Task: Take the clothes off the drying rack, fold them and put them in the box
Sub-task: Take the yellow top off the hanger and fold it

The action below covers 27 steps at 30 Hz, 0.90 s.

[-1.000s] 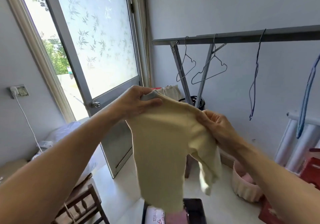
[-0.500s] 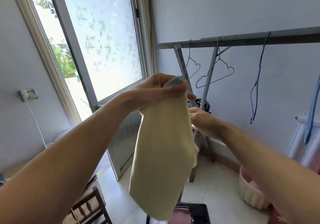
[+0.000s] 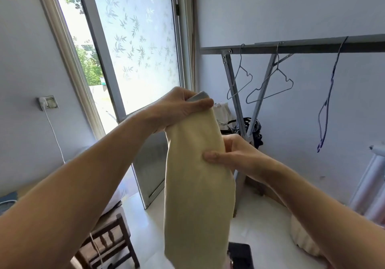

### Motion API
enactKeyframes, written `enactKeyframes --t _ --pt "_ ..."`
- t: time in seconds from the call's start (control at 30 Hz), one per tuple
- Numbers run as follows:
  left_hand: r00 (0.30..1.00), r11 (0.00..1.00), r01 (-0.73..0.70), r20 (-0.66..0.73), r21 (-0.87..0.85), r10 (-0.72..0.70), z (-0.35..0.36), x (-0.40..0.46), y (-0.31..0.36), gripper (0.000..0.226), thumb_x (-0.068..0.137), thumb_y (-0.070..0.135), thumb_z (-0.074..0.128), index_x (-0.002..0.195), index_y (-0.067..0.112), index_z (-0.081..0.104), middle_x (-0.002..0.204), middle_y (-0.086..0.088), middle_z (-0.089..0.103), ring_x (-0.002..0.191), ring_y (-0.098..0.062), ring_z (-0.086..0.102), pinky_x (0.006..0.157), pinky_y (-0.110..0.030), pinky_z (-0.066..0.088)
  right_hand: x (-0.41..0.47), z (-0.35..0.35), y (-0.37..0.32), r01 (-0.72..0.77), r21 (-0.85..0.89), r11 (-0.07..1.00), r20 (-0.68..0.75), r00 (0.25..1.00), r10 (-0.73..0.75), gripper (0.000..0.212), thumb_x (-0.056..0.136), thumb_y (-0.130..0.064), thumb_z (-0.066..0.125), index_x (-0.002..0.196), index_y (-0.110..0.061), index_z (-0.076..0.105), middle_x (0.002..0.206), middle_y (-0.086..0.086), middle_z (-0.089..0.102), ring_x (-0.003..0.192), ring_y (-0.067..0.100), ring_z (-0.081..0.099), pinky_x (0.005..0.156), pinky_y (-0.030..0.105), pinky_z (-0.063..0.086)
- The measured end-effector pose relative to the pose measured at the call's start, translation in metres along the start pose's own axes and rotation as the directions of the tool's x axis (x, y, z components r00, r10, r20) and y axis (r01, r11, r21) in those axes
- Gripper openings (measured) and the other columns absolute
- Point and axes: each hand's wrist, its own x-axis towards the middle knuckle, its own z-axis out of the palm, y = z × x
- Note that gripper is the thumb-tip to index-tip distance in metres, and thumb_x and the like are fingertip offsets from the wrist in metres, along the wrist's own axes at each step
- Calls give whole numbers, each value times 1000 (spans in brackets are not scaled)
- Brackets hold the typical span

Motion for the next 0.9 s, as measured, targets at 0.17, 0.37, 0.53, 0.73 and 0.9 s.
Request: enactKeyframes --t 0.17,0.37,0.53,0.73,0.9 --pt "992 667 104 121 -738 -21 11 -10 -35 75 72 63 61 127 11 60 116 -9 71 106 -24 69 83 -34 57 3 -2 -9 82 111 990 -193 979 -59 19 90 -10 63 107 -2 68 95 7 76 85 20 73 72 28 59" --pt "966 684 229 247 -693 -73 58 -39 -76 85 48 66 83 111 11 73 122 -14 68 113 -28 65 91 -37 56 4 -13 -9 96 118 988 -354 934 -48 15 92 -12 63 101 -1 68 83 4 75 73 16 72 61 24 56" --pt "970 829 220 25 -514 -242 68 -34 -75 33 81 25 74 97 -4 72 96 -16 75 84 -24 72 72 -30 59 2 -16 -3 51 187 981 -415 909 32 25 89 -22 67 107 -5 68 96 8 75 83 18 73 66 28 58" --pt "951 802 219 -61 -556 -302 68 -28 -63 28 92 25 66 81 -1 70 74 -10 73 58 -15 69 53 -24 55 -11 -21 9 -63 212 975 -313 941 129 58 75 -15 80 128 -8 56 104 8 74 93 24 72 76 33 59" --pt "918 728 183 -150 -661 -367 74 -25 -58 32 98 27 59 107 -3 64 88 -11 72 69 -15 69 59 -26 57 -11 -15 7 103 110 989 -465 884 -40 72 92 -4 63 144 -43 34 91 -6 72 77 10 71 67 25 59"
